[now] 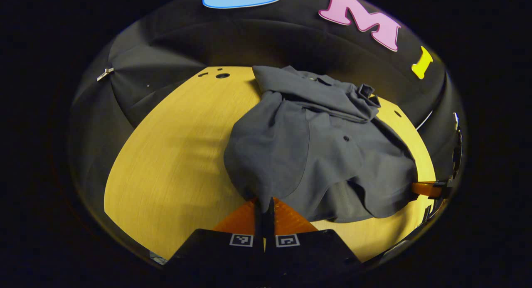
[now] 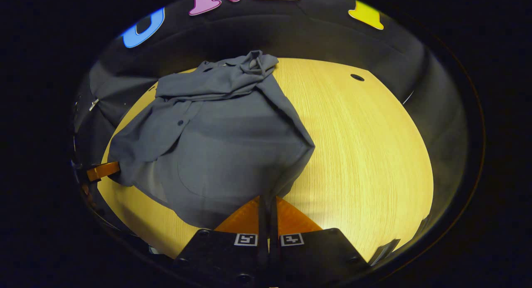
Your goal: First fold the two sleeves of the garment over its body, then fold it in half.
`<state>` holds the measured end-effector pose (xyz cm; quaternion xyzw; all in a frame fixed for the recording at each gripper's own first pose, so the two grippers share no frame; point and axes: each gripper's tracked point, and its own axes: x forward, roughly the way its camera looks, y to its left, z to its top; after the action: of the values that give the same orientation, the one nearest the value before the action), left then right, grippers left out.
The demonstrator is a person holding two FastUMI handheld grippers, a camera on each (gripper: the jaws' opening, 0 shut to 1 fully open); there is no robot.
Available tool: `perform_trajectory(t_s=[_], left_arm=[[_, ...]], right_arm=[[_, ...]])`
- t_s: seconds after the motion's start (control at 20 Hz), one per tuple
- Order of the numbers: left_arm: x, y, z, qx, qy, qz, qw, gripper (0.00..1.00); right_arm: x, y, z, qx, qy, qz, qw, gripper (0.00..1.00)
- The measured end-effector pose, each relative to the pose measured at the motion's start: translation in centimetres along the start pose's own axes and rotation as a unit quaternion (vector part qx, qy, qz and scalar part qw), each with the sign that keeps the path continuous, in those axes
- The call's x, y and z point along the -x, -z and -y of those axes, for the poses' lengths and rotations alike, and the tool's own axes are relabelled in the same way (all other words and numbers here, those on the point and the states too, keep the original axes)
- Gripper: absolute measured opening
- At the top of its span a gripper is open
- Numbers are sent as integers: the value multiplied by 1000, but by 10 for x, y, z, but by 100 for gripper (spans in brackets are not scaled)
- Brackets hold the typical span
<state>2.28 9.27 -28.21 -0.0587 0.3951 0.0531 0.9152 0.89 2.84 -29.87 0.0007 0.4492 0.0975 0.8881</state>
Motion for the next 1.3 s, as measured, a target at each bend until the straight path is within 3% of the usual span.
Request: perform_trajectory(t_s=[0.3, 0.6, 1.3], left_arm=[[16, -48, 15, 25, 26, 29, 999, 5], [24, -123, 34, 26, 48, 77, 995, 5], [-9, -299, 80, -11, 81, 165, 983, 6]], right_arm=[[9, -64, -7, -5, -9, 55, 998, 6], [3, -123, -19, -2, -26, 88, 996, 6], [-30, -303, -30, -19, -39, 185, 982, 5]])
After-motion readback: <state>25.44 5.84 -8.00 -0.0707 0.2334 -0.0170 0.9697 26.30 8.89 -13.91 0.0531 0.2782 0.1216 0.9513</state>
